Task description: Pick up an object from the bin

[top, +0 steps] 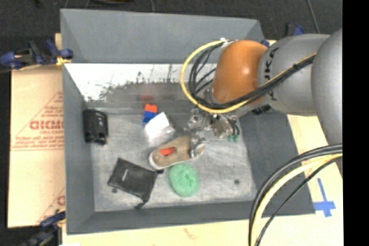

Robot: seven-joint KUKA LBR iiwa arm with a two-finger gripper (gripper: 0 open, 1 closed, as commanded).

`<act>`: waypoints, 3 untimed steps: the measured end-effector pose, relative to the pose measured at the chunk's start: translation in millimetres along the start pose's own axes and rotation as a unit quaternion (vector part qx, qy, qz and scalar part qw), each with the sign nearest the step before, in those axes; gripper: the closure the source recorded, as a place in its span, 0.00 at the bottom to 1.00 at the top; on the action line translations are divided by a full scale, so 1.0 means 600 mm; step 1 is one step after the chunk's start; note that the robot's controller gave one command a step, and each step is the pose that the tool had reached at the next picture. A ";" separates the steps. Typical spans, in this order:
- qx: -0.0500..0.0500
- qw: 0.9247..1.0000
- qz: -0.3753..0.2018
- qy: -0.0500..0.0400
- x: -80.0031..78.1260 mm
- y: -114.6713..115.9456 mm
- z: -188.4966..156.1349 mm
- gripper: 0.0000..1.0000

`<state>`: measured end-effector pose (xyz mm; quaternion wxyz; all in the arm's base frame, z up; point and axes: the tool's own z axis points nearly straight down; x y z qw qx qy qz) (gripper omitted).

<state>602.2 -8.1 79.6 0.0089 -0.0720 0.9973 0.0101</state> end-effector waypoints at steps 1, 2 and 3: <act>0.001 1.000 -0.001 0.000 0.000 0.000 0.000 1.00; 0.001 1.000 -0.001 0.001 0.000 0.001 -0.005 1.00; 0.007 1.000 -0.003 0.005 0.003 -0.003 -0.030 1.00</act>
Offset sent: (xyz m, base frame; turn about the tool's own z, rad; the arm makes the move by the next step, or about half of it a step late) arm 0.0002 0.0000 0.0428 -0.0002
